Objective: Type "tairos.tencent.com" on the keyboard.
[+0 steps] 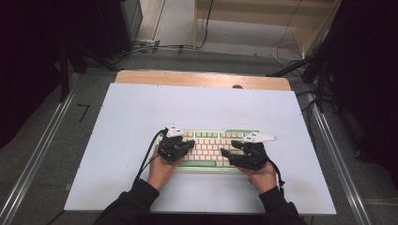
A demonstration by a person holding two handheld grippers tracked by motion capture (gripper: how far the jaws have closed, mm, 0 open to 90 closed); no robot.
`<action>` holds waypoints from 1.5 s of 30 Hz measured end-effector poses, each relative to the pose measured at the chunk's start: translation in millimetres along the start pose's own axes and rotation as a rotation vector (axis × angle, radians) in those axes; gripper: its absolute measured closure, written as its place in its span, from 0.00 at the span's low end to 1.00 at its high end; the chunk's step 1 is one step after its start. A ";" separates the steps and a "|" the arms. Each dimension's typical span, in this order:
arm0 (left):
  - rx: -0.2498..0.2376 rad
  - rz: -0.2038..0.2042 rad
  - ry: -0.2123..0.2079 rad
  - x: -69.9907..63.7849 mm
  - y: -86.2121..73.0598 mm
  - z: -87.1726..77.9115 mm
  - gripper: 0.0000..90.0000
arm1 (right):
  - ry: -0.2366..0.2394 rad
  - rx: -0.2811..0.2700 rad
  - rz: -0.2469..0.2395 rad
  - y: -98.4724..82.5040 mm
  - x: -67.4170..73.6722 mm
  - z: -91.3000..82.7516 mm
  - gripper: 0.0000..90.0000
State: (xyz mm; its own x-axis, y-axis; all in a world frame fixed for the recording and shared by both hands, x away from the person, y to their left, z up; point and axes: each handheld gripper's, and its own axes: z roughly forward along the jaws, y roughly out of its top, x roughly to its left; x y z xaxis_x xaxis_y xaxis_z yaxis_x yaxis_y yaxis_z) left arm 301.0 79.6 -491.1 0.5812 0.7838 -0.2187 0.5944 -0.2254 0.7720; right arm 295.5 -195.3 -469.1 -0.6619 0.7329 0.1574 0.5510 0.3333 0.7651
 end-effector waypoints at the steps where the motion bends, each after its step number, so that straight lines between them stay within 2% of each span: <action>1: 0.001 0.001 0.000 0.0 0.0 0.0 1.00 | 0.000 -0.001 -0.001 0.0 -0.1 -0.1 0.44; 14: 0.019 -0.004 0.003 -1.7 0.2 2.3 1.00 | -0.001 0.001 -0.001 -0.2 0.5 0.2 0.44; 17: -0.018 -0.004 -0.010 -1.9 1.9 -3.0 1.00 | -0.001 -0.001 -0.001 -0.1 0.0 -0.5 0.44; 22: -0.082 -0.003 0.009 -1.9 4.5 -15.5 0.72 | -0.003 -0.003 0.001 -0.3 -1.2 -0.9 0.44; 24: -0.103 -0.010 0.014 -1.5 5.3 -19.3 0.66 | -0.003 -0.003 0.001 -0.3 -1.1 -1.2 0.44; 28: -0.116 -0.020 0.040 0.0 5.5 -23.7 0.55 | -0.003 -0.001 0.004 -0.3 -0.8 -1.6 0.44; 34: -0.113 -0.026 0.053 2.0 2.1 -28.1 0.46 | -0.004 -0.008 0.005 -0.1 -1.3 -2.7 0.44; 37: -0.120 -0.028 0.081 2.4 1.3 -32.1 0.43 | -0.004 -0.012 0.008 0.1 -2.0 -3.9 0.45; 39: -0.125 -0.032 0.100 3.2 1.0 -35.2 0.42 | -0.004 -0.015 0.008 0.2 -1.9 -4.5 0.45; 45: -0.145 -0.057 0.118 7.7 -0.5 -41.9 0.40 | -0.003 -0.020 0.008 1.0 -2.0 -6.4 0.45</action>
State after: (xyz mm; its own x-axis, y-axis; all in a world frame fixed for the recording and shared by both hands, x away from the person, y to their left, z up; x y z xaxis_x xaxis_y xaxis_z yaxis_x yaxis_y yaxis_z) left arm 281.9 110.1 -468.2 0.4750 0.8570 -0.1997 0.5331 -0.0997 0.8401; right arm 294.2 -200.2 -464.6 -0.6556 0.7376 0.1618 0.5463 0.3154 0.7760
